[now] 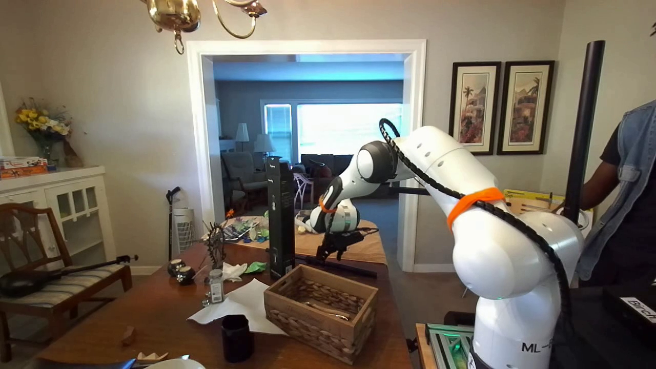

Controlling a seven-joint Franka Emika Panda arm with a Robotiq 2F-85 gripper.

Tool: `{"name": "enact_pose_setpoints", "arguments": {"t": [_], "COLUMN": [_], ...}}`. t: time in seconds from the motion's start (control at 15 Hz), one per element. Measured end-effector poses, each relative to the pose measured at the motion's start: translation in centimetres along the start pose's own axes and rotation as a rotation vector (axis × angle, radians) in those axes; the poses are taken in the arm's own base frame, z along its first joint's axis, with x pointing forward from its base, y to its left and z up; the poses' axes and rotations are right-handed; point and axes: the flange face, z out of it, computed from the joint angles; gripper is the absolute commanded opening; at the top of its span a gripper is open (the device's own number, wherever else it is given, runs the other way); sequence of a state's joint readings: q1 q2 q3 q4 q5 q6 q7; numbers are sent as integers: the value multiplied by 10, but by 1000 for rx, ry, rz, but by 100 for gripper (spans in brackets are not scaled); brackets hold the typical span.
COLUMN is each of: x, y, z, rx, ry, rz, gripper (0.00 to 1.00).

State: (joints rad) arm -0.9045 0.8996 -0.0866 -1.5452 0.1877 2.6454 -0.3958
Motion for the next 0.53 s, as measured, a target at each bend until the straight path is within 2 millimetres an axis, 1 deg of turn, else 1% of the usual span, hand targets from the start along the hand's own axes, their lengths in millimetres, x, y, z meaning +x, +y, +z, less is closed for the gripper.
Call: {"name": "enact_pose_setpoints", "arguments": {"t": [0.33,0.53], "x": [-2,-10], "y": [-1,3], "z": [3,4], "rx": [-18,-26], "ry": [-14,-33], "rz": [-68,-71], "gripper": [100,100]}}
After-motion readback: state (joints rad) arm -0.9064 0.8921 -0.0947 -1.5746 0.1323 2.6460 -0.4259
